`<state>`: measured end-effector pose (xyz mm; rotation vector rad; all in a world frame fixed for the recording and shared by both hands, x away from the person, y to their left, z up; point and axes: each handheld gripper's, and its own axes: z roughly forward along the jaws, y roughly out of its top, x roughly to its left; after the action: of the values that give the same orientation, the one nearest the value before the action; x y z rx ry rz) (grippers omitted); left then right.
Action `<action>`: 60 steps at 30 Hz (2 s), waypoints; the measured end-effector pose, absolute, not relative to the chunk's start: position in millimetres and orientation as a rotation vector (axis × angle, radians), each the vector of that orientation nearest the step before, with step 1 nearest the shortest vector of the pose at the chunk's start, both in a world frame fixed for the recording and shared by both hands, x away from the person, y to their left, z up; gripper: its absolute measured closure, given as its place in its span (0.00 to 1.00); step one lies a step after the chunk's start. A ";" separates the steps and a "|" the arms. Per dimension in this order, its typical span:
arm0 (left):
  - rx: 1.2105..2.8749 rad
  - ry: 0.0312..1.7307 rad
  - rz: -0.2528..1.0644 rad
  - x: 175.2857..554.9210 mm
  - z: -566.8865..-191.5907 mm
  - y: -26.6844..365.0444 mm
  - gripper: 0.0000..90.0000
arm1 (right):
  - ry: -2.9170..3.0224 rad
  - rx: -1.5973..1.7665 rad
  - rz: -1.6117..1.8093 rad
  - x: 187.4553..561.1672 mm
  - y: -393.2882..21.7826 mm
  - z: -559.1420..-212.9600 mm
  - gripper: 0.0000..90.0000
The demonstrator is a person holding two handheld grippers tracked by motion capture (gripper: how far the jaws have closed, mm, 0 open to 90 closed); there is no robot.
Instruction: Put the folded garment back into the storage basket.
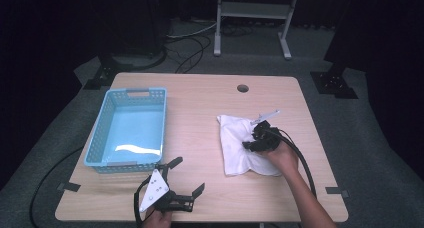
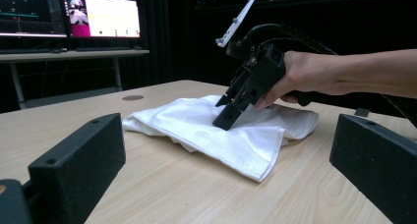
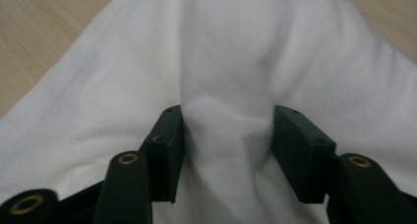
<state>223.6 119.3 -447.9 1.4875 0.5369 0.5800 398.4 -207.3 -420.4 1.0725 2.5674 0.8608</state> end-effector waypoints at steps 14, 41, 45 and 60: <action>1.485 0.537 0.580 223.6 -447.9 119.2 0.00 | 2.566 1.192 0.937 399.6 -208.0 -419.0 0.77; 1.487 0.538 0.579 223.7 -447.9 119.5 0.00 | 2.291 1.512 1.539 401.3 -272.8 -378.5 0.83; 1.487 0.538 0.579 223.7 -447.9 119.4 0.00 | 2.265 1.508 1.584 397.7 -276.7 -371.5 0.83; 1.487 0.537 0.579 223.7 -447.9 119.4 0.00 | 2.205 1.530 1.717 394.2 -282.2 -335.1 0.83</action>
<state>223.7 119.4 -447.9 1.4870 0.5373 0.5790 394.2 -282.2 -335.1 1.5296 2.2047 1.7172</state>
